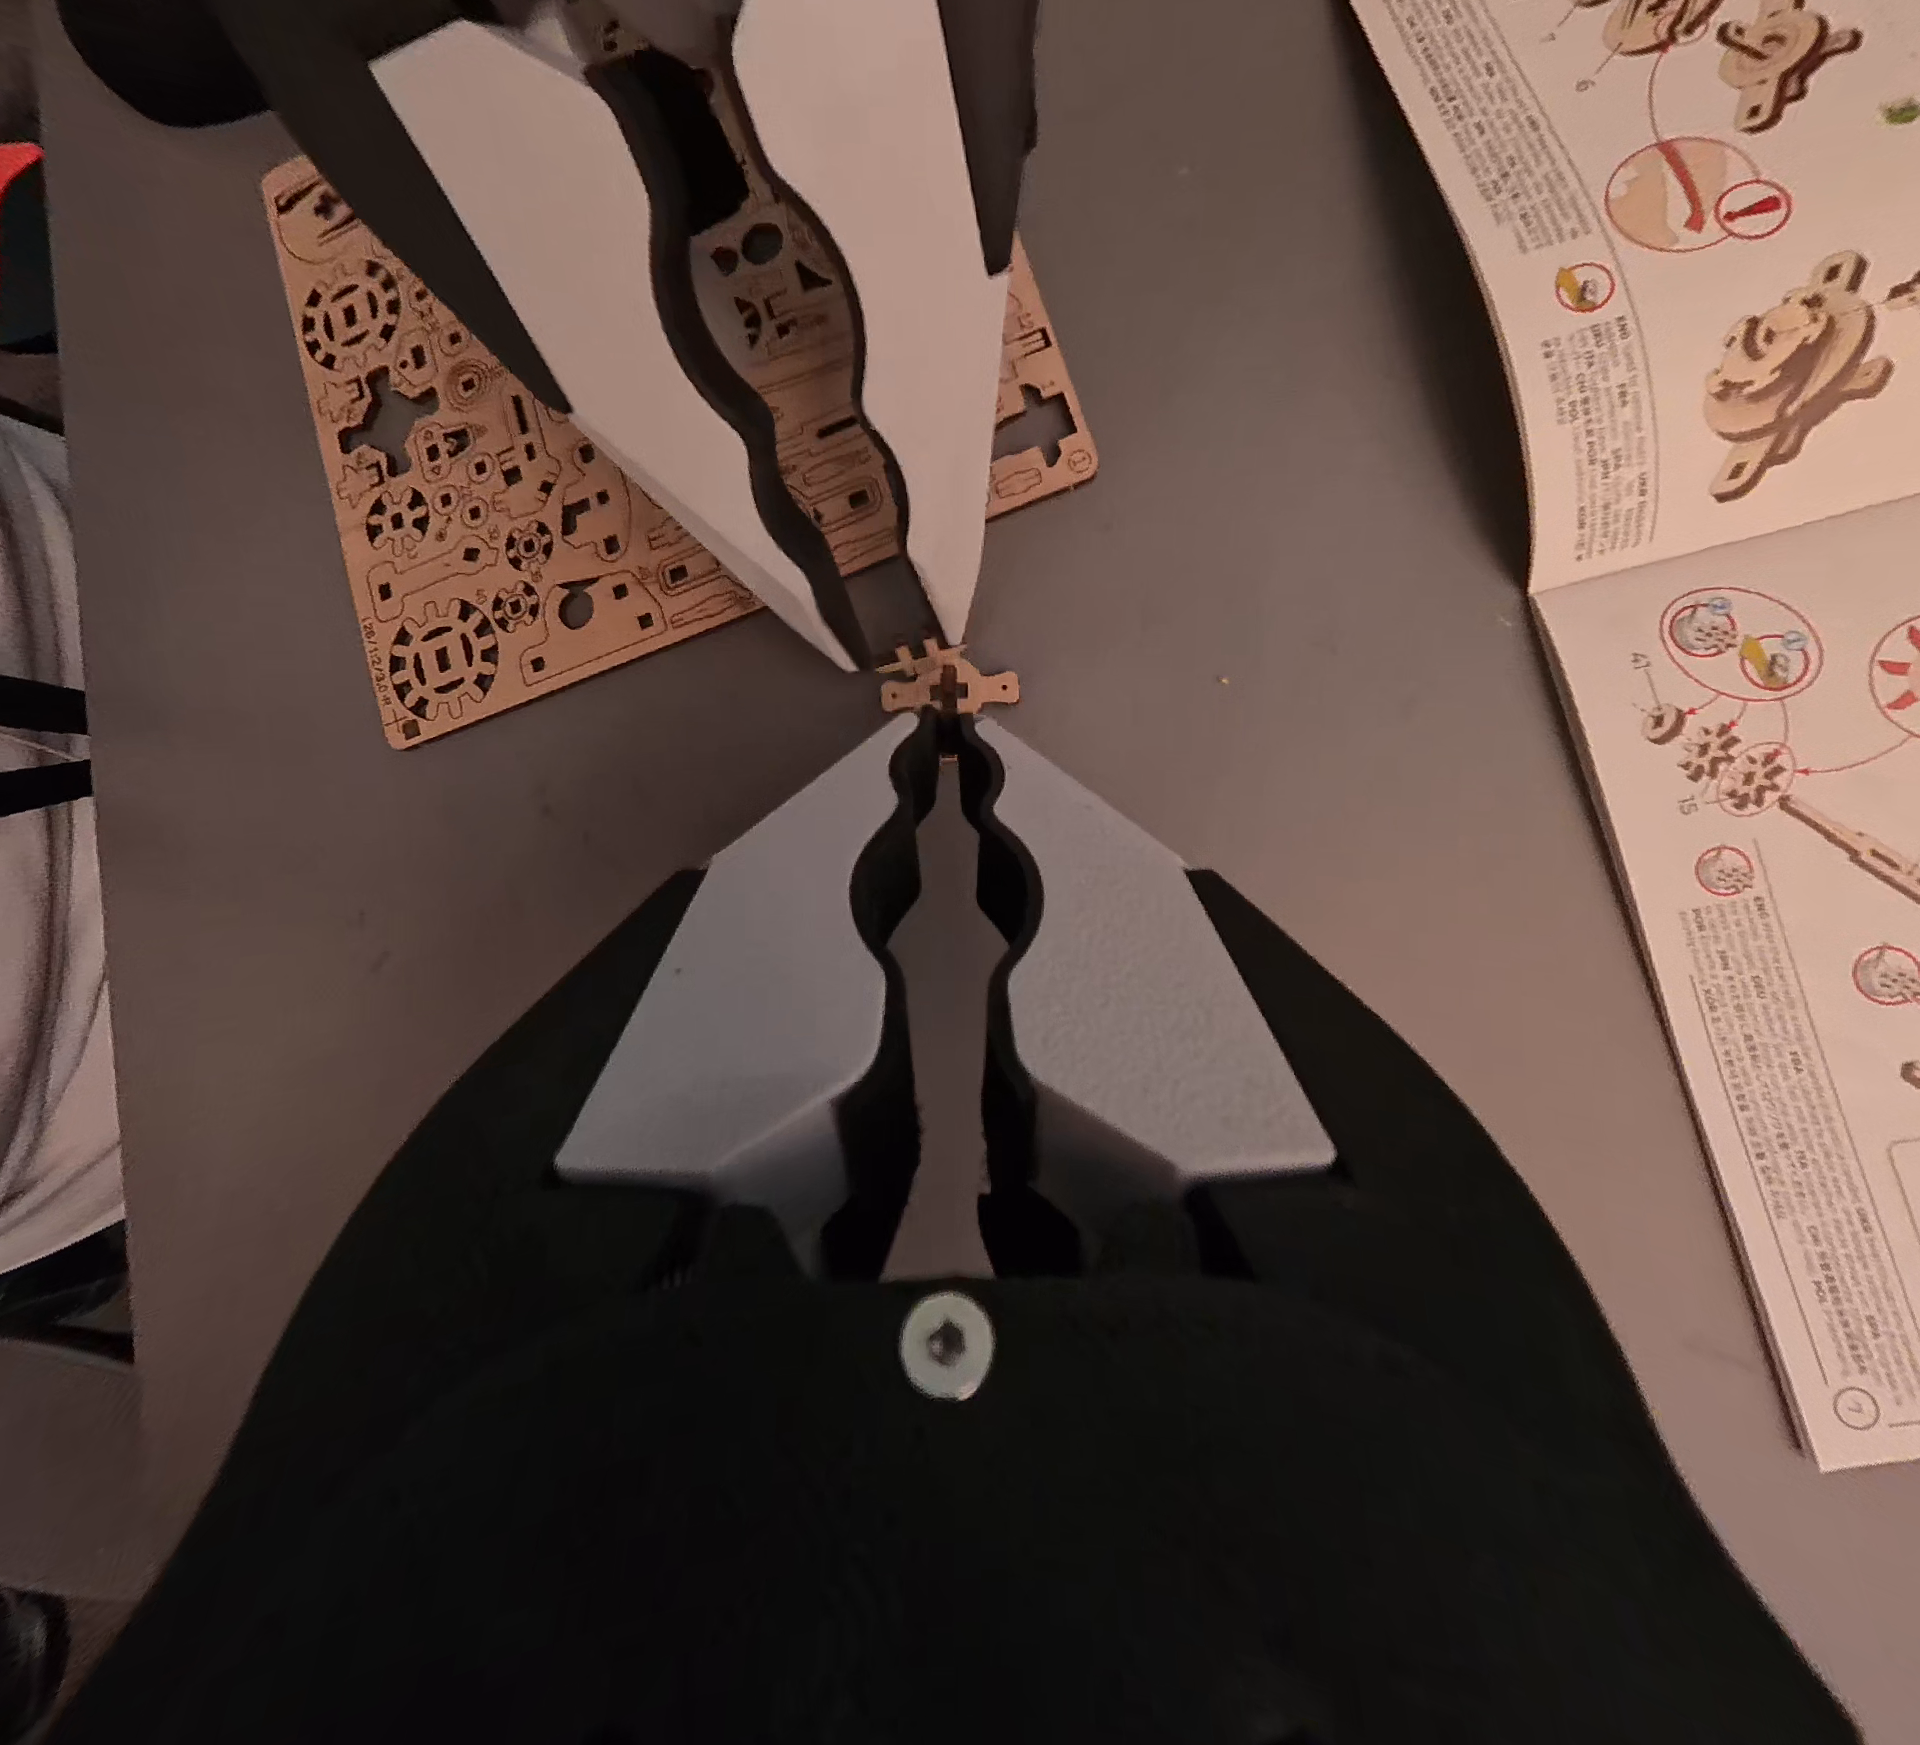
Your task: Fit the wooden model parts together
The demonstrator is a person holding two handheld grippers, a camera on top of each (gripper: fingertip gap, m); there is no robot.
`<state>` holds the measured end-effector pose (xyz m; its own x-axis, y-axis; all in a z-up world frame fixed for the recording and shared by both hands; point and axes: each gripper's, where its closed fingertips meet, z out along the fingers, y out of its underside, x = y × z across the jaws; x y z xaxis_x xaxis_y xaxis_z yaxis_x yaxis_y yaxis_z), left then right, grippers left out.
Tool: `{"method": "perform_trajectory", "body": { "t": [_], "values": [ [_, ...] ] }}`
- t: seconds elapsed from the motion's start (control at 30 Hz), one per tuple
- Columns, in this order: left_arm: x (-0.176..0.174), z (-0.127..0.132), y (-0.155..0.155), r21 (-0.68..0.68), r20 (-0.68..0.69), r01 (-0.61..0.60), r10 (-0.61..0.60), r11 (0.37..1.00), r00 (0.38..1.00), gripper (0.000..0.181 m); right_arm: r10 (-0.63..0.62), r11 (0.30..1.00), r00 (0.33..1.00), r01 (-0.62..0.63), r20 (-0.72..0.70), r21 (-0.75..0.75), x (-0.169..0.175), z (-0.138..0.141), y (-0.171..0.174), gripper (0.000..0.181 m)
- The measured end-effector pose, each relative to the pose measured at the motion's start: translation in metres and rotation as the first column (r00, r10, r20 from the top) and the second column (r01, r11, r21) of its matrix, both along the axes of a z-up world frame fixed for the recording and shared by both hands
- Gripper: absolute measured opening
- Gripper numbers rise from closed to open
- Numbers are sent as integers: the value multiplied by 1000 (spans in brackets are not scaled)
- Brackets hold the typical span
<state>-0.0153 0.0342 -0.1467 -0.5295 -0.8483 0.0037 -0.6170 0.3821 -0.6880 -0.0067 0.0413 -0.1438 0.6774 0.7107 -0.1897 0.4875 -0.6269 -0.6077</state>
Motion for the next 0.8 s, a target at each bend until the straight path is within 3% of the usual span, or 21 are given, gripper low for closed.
{"method": "perform_trajectory", "body": {
  "t": [0.8],
  "values": [
    [2, -8, -6, 16, 0, 6, -6, 1000, 1000, 12, -46, 997, 998, 43, -42, -71, 9, 2, -6, 1]
  ]
}}
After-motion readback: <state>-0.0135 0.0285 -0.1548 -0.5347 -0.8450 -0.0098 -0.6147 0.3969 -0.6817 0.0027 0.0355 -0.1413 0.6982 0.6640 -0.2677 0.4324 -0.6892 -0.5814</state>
